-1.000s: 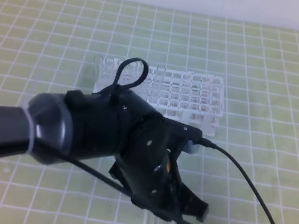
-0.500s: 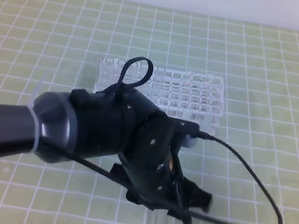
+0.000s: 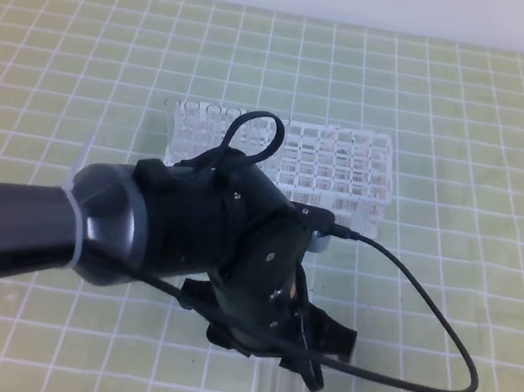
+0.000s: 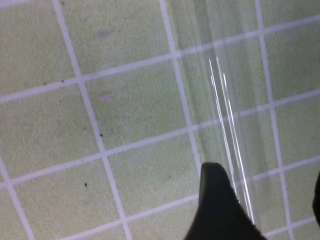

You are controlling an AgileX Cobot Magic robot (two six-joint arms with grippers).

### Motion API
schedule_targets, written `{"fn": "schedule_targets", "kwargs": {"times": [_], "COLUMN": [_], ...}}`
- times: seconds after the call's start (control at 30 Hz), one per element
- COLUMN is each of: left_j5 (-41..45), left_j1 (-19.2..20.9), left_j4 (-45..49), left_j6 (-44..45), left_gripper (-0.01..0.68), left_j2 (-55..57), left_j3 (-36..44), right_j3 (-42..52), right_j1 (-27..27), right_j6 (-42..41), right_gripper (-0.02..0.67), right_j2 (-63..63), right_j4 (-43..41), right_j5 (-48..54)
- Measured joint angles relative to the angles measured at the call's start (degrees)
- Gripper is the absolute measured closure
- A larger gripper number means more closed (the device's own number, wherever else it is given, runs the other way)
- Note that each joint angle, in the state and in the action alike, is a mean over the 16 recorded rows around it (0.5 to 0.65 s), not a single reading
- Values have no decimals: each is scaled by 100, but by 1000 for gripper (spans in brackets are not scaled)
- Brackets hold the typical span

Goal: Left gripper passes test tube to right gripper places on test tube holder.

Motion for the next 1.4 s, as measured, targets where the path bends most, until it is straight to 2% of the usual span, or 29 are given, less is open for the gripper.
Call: {"fn": "schedule_targets", "kwargs": {"times": [0.57, 1.4], "left_j5": [-24, 479], "left_j1": [-11, -13], "left_j4": [-237, -49], "left_j6": [10, 136], "left_gripper": [305, 311], "left_j2": [229, 1116], "left_j3": [-31, -689], "right_j3": [0, 0], "right_j1": [0, 0], "right_j6": [0, 0], "right_gripper": [665, 665], "right_j2": [0, 0], "right_j4": [-13, -45], "right_j5": [-22, 46]}}
